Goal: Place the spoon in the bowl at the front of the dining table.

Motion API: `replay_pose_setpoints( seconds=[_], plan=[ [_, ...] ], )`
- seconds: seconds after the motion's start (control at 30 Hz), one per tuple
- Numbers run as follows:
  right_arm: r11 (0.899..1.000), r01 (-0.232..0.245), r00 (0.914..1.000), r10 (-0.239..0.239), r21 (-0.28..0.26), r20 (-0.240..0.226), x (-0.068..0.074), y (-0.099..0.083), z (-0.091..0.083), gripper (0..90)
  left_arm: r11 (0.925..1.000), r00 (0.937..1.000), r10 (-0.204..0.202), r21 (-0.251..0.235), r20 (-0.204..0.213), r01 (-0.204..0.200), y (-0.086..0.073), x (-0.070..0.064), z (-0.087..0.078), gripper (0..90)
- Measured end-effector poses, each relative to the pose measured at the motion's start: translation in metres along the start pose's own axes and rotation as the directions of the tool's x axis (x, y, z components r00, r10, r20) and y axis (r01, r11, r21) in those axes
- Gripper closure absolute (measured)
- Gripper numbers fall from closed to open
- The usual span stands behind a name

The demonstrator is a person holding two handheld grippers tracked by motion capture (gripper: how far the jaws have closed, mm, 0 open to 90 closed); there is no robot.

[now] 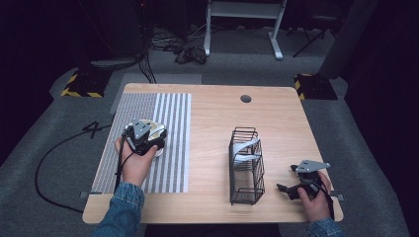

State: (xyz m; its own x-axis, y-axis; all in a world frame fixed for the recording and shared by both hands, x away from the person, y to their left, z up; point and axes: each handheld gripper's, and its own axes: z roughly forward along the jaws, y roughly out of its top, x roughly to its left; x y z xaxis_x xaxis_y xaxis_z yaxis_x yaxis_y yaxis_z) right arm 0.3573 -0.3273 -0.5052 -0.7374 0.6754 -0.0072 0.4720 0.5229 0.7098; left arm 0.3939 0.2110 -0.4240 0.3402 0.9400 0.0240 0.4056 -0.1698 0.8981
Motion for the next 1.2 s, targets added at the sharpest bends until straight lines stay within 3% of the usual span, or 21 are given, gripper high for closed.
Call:
replay_pose_setpoints(
  seconds=[0.33, 0.6, 0.93, 1.0, 1.2],
  plan=[
    [1.0, -0.001, 1.0, 0.001, 0.0, 0.001, 0.0, 0.0, 0.0, 0.8, 0.999, 0.998, 0.045, -0.009, 0.043, -0.045, 0.01, -0.01, -0.033, 32.3],
    [1.0, -0.001, 1.0, 0.001, -0.001, 0.001, 0.0, 0.0, 0.0, 0.8, 0.998, 0.9948, 0.062, -0.01, 0.08, -0.062, 0.008, -0.012, -0.052, 28.2],
    [1.0, 0.0, 1.0, 0.0, 0.0, 0.001, 0.0, 0.0, 0.0, 0.7, 0.9979, 0.992, 0.061, 0.017, 0.111, -0.063, -0.005, -0.007, -0.072, 21.9],
    [1.0, 0.0, 1.0, 0.0, 0.0, 0.0, 0.0, 0.0, 0.0, 0.8, 0.9926, 0.9882, 0.097, 0.062, 0.119, -0.104, -0.011, -0.004, -0.078, 18.5],
    [1.0, 0.0, 1.0, 0.0, 0.0, 0.0, 0.0, 0.0, 0.0, 0.8, 0.9938, 0.9897, 0.074, 0.074, 0.123, -0.083, -0.024, 0.003, -0.088, 17.7]
  ],
)
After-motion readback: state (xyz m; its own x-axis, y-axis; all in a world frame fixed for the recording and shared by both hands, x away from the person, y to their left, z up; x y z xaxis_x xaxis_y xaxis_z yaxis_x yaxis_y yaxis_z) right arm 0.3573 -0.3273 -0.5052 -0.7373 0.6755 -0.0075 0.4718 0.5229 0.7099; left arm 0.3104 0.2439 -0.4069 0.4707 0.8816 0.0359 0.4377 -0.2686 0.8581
